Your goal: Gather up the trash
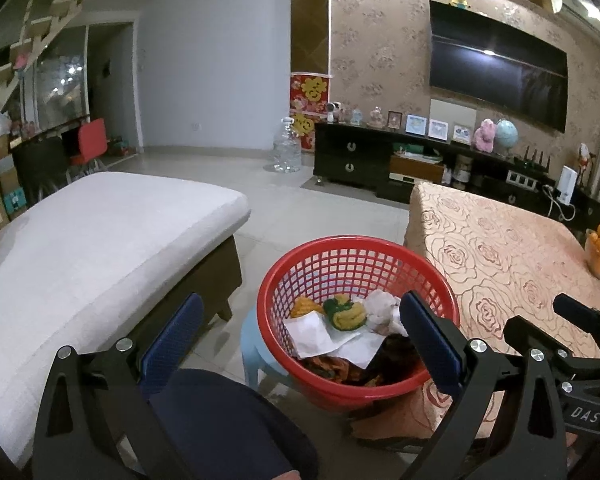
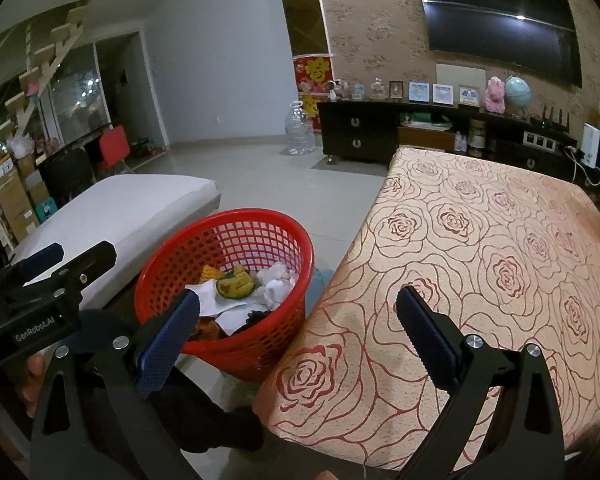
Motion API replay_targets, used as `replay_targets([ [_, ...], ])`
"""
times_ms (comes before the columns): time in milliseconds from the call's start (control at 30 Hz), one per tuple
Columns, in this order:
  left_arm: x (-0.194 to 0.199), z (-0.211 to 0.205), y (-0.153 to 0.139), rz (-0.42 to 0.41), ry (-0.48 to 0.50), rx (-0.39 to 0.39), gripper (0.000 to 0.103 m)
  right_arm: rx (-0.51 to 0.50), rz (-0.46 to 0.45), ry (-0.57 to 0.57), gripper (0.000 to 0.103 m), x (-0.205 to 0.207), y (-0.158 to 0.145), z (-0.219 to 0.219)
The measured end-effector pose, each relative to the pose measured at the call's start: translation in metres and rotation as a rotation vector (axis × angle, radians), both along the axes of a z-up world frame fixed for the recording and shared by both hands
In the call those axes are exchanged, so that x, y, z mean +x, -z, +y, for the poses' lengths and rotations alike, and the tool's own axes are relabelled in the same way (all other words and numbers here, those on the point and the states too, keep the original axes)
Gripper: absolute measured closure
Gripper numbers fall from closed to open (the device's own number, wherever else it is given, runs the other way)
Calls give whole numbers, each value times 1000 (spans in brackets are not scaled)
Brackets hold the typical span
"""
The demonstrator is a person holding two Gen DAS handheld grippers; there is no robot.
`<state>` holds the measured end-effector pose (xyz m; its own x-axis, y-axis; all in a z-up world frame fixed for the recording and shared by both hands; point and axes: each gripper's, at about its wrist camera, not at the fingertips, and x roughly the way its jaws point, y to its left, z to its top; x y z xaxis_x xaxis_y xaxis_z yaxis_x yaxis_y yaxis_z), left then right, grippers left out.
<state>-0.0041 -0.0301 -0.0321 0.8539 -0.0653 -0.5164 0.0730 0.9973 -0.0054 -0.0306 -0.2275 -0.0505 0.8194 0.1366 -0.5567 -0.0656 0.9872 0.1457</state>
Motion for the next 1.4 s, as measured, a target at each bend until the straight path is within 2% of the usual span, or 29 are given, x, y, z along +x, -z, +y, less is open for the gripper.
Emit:
replay_targets([
  [1400,2,-5,8,13,9,19,8,-5,6,-9,7,2,1,1],
])
